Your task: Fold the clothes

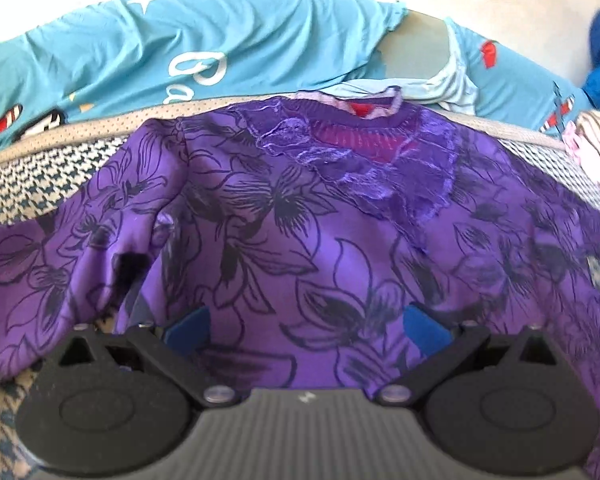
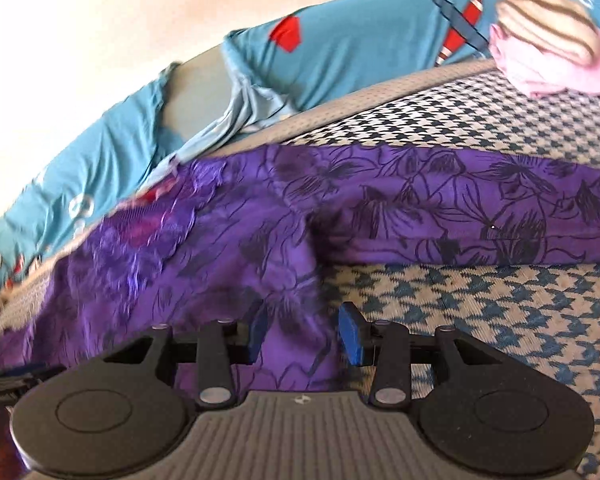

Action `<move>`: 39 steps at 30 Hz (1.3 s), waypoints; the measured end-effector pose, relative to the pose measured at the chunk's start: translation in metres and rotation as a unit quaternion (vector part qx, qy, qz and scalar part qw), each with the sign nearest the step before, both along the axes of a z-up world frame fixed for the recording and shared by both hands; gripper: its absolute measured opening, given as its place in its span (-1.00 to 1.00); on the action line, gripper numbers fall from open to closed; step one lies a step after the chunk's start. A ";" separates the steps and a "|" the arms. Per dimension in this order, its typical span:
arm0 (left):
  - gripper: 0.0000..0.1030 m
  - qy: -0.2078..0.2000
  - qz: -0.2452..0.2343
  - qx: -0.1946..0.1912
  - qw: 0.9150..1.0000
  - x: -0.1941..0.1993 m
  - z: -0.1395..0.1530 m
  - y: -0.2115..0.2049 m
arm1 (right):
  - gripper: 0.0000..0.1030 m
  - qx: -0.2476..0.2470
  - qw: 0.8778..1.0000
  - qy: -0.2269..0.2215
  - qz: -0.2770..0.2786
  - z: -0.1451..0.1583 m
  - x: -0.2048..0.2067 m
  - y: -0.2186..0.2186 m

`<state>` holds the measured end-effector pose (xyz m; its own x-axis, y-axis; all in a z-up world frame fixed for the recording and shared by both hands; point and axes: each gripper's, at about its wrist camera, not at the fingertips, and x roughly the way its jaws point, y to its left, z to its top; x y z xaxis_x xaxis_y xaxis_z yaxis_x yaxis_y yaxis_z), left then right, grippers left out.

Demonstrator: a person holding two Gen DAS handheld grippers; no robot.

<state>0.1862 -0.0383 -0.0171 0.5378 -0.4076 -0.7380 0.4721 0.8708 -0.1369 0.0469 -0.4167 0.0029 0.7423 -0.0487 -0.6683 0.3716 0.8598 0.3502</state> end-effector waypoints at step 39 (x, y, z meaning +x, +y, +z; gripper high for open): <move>1.00 -0.022 0.250 0.092 0.964 0.066 -0.024 0.052 | -0.13 0.114 0.977 -0.011 -0.180 -0.027 0.055 -0.052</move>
